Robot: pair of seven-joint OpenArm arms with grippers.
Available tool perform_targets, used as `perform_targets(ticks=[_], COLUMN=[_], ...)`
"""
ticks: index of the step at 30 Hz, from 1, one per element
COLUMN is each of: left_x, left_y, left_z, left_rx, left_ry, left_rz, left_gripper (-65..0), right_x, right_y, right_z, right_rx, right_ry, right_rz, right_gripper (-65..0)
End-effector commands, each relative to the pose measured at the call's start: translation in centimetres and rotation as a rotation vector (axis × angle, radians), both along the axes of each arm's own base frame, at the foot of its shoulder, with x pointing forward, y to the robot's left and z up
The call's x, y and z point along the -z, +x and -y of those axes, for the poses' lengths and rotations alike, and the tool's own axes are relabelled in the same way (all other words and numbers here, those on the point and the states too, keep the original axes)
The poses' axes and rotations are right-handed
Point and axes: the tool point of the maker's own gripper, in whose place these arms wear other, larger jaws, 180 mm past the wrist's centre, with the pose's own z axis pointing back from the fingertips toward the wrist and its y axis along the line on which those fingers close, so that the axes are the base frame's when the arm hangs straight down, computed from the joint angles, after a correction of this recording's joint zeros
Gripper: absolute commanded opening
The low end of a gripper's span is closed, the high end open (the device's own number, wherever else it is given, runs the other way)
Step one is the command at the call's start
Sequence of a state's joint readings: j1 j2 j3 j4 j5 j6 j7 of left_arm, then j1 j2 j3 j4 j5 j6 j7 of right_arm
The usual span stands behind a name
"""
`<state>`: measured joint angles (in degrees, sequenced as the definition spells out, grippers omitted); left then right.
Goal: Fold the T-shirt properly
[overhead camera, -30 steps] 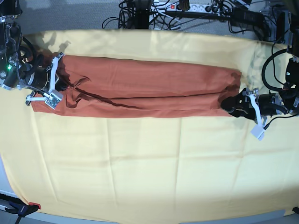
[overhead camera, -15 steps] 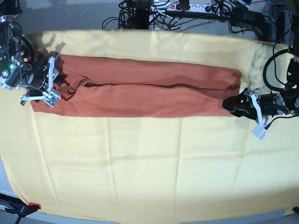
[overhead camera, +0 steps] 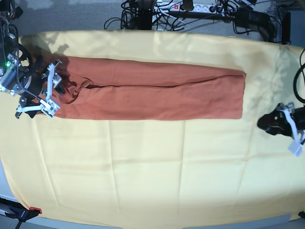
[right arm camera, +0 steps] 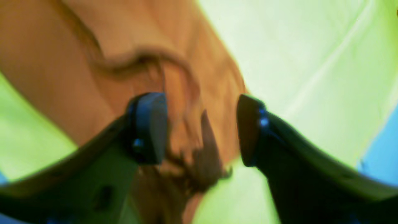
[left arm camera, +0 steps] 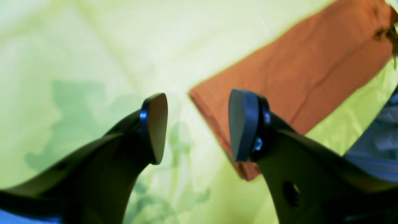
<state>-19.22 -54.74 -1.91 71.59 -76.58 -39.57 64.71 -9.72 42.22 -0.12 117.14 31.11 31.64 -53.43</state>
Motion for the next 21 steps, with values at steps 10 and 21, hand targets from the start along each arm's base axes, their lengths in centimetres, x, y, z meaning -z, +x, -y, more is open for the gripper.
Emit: perform_targets(ticks=[10, 21], left_x=[-7.7, -3.8], left_y=[1.6, -0.4], left_z=[-4.9, -4.9], left_rx=[-0.164, -0.163], left_ry=[-0.049, -0.042], left_rz=[0.222, 0.115], left_gripper=[-32.1, -32.1], right_x=[4.6, 3.3], right_y=[1.7, 0.0], right_z=[1.1, 0.1], right_rx=[0.145, 0.120], right_ry=[0.119, 0.117], right_rz=[-0.007, -0.093], right_gripper=[-65.0, -65.0])
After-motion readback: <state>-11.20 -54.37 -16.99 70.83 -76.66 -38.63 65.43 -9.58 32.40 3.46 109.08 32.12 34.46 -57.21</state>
